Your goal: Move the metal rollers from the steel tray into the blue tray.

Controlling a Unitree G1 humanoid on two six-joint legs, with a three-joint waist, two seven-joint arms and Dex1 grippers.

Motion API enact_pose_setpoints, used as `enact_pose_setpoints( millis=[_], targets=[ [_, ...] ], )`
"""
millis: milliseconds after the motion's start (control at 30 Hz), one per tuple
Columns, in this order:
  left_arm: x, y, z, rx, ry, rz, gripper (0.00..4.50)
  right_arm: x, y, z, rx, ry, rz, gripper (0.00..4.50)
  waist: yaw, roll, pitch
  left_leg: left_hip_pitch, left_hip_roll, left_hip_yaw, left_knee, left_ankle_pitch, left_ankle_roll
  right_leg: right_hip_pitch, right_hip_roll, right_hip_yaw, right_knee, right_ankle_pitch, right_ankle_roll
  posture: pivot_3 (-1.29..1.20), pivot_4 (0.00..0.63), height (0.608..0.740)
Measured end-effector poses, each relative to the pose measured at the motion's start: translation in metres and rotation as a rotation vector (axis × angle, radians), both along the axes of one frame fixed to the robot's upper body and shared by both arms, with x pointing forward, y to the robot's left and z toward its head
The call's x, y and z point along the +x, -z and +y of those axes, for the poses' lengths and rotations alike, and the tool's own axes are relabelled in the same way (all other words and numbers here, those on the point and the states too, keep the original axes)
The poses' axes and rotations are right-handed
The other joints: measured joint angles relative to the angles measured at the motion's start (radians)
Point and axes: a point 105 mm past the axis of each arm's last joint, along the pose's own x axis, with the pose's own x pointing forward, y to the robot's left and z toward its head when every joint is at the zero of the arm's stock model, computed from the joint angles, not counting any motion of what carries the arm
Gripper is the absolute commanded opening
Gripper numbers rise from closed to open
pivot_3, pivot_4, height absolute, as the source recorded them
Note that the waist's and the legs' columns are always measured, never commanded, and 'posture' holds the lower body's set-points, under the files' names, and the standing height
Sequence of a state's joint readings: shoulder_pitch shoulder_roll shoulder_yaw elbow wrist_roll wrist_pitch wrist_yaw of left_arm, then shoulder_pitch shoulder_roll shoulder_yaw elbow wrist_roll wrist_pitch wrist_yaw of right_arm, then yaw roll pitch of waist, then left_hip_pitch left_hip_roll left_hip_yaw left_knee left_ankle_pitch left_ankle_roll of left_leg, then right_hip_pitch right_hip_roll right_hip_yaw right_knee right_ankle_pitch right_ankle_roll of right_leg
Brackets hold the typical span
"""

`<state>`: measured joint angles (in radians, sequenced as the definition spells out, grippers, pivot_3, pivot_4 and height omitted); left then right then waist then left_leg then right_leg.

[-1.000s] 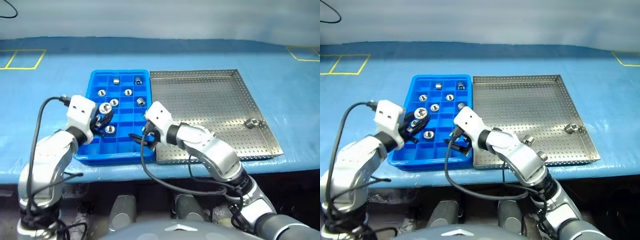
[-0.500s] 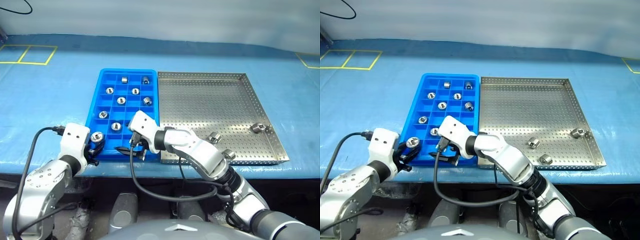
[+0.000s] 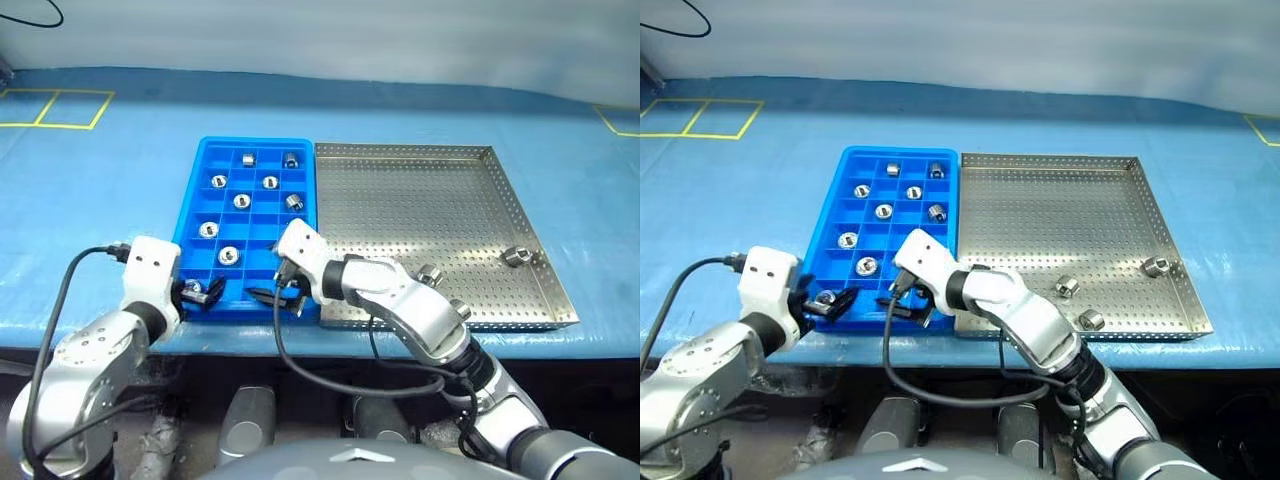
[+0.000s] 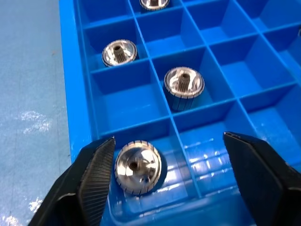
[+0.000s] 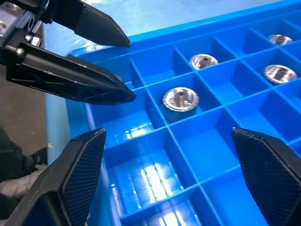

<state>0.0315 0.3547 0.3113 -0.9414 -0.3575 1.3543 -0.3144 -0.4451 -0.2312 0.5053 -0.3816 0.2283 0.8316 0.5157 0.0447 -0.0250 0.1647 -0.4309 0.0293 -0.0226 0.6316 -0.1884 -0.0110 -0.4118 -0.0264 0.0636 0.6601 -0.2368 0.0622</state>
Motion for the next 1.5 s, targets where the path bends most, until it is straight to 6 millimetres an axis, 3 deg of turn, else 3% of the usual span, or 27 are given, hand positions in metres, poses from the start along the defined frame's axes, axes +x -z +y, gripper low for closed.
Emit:
enact_pose_setpoints(
  millis=[100, 200, 333, 500, 567, 700, 933, 1233, 1333, 1500],
  targets=[
    [0.014, -0.017, -0.029, -0.127, 0.094, -0.121, 4.45, 0.008, -0.007, -0.019, -0.001, 0.090, -0.024, 4.50, 0.001, -0.001, -0.001, 0.000, -0.001, 0.000, 0.000, 0.000, 0.000, 0.001, -0.001, 0.000, -0.001, 0.003, -0.004, 0.12, 0.150, 0.740],
    [0.030, -0.020, -0.054, -0.125, 0.152, -0.228, 4.45, 0.022, -0.010, -0.051, -0.026, 0.238, -0.034, 4.50, -0.005, -0.001, -0.001, 0.000, -0.001, 0.001, 0.000, 0.000, 0.000, 0.000, -0.001, 0.002, -0.001, 0.003, -0.004, 0.06, 0.150, 0.740],
    [0.037, -0.012, -0.084, -0.153, 0.258, -0.270, 4.45, 0.034, -0.005, -0.094, -0.095, 0.423, -0.019, 4.50, -0.017, -0.001, -0.001, -0.001, -0.001, 0.002, 0.000, 0.000, 0.001, -0.001, -0.001, 0.003, -0.001, 0.003, -0.005, 0.02, 0.150, 0.740],
    [0.035, 0.008, -0.118, -0.176, 0.450, -0.265, 4.45, 0.030, 0.009, -0.144, -0.179, 0.613, 0.054, 4.50, -0.040, -0.001, -0.001, -0.002, -0.001, 0.003, -0.001, -0.001, 0.002, -0.002, 0.000, 0.003, -0.001, 0.003, -0.005, -0.03, 0.150, 0.740],
    [0.031, 0.014, -0.127, -0.183, 0.517, -0.253, 4.45, 0.026, 0.013, -0.155, -0.196, 0.661, 0.079, 4.50, -0.054, -0.001, -0.001, -0.002, -0.001, 0.003, -0.001, -0.001, 0.002, -0.002, 0.000, 0.003, -0.001, 0.002, -0.004, -0.03, 0.150, 0.740],
    [0.021, 0.014, -0.135, -0.187, 0.617, -0.264, 4.45, 0.019, 0.018, -0.166, -0.210, 0.707, 0.126, 4.50, -0.083, 0.000, -0.001, 0.000, 0.000, 0.003, -0.001, 0.000, 0.002, -0.001, 0.001, 0.004, 0.000, 0.000, 0.001, -0.04, 0.150, 0.740],
    [0.007, 0.020, -0.137, -0.215, 0.718, -0.229, 4.45, 0.013, 0.027, -0.173, -0.223, 0.730, 0.201, 4.50, -0.088, 0.000, -0.001, 0.000, 0.000, 0.004, 0.001, 0.000, 0.002, 0.000, 0.001, 0.004, 0.000, 0.000, 0.001, -0.04, 0.150, 0.740],
    [-0.004, 0.028, -0.141, -0.169, 0.807, -0.209, 4.45, 0.019, 0.051, -0.195, -0.253, 0.832, 0.296, 4.50, -0.086, 0.000, -0.001, 0.000, 0.000, 0.004, 0.001, 0.000, 0.002, -0.001, 0.001, 0.004, 0.000, 0.000, 0.001, -0.02, 0.150, 0.740],
    [-0.003, 0.027, -0.144, -0.167, 0.795, -0.221, 4.50, 0.021, 0.053, -0.197, -0.254, 0.840, 0.297, 3.88, -0.085, 0.000, -0.001, 0.000, 0.000, 0.004, 0.000, 0.000, 0.002, -0.001, 0.001, 0.004, 0.000, 0.000, 0.002, -0.01, 0.150, 0.740],
    [-0.002, 0.027, -0.144, -0.171, 0.766, -0.231, 4.50, 0.021, 0.050, -0.195, -0.248, 0.831, 0.280, 2.28, -0.083, 0.000, 0.000, 0.000, 0.000, 0.004, 0.000, 0.000, 0.002, -0.001, 0.001, 0.004, 0.000, 0.000, 0.002, 0.00, 0.150, 0.740]
  ],
)
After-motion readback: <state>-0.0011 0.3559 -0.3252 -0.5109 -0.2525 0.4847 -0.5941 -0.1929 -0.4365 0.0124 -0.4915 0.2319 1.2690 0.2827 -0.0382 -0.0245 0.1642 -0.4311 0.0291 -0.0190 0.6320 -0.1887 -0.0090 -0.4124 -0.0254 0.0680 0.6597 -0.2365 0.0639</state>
